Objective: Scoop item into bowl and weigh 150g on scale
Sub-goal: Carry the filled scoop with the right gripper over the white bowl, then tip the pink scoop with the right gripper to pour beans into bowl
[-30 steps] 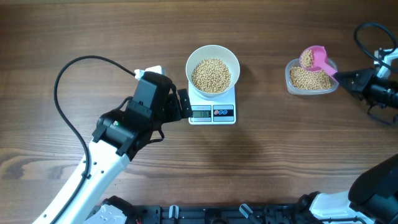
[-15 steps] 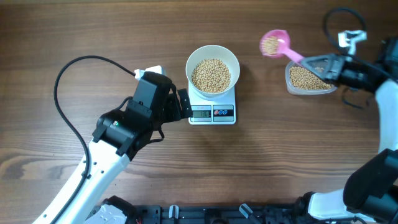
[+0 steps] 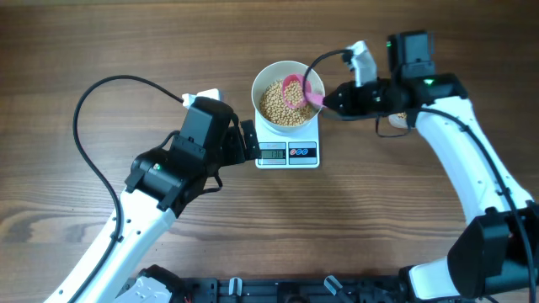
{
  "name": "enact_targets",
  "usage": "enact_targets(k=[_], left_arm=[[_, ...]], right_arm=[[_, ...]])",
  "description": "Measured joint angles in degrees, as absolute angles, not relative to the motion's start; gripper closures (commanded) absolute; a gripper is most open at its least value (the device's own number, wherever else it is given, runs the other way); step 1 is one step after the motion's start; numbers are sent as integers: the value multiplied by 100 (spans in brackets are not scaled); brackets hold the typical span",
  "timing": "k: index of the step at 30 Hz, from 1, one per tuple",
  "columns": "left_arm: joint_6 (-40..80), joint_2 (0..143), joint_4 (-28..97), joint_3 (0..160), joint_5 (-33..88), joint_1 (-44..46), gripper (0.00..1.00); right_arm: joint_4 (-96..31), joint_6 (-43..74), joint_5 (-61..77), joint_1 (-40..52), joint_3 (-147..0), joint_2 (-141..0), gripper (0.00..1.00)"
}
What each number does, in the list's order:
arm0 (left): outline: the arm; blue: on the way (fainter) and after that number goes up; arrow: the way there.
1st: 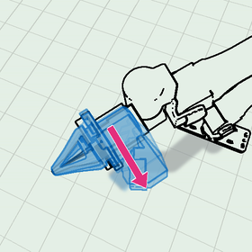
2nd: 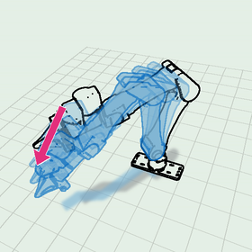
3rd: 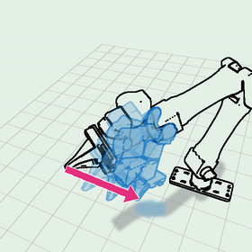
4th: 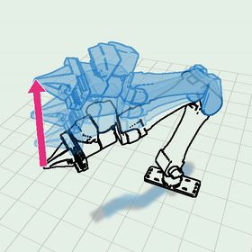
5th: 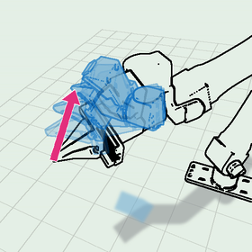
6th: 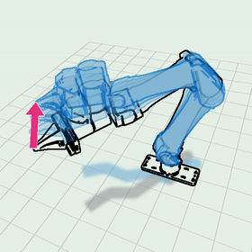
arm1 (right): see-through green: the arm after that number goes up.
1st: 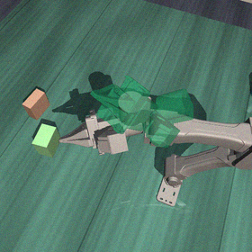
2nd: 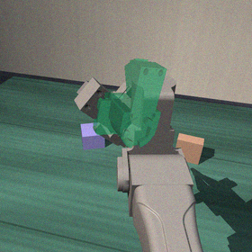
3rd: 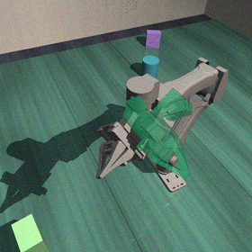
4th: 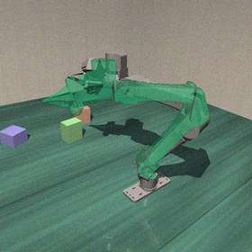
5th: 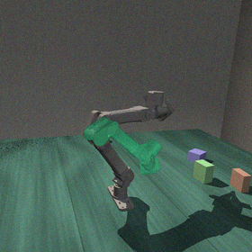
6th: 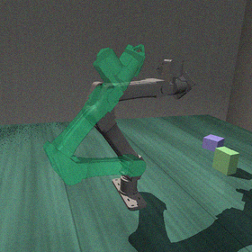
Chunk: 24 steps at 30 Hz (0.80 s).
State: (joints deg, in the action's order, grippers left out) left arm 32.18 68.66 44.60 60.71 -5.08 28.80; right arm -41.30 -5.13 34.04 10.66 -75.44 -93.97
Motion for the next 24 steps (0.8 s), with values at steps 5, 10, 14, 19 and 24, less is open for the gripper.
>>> enact_targets(k=[5, 10, 14, 19, 24], left_arm=[[3218, 6866, 4460, 6071, -508, 2880, 0], [3218, 6866, 4460, 6071, -508, 2880, 0], [3218, 6866, 4460, 6071, -508, 2880, 0], [3218, 6866, 4460, 6071, -508, 2880, 0], [3218, 6866, 4460, 6071, -508, 2880, 0]], right_arm=[[-3590, -788, 2412, 1538, -7544, -9397, 96], [-3461, -1135, 2145, 1608, -7544, -9397, 96], [-3457, -1400, 2071, 1608, -7544, -9397, 96], [-3457, -1712, 2049, 1610, -7544, -9397, 96], [-3459, -2021, 2027, 1782, -7544, -9362, 96]])
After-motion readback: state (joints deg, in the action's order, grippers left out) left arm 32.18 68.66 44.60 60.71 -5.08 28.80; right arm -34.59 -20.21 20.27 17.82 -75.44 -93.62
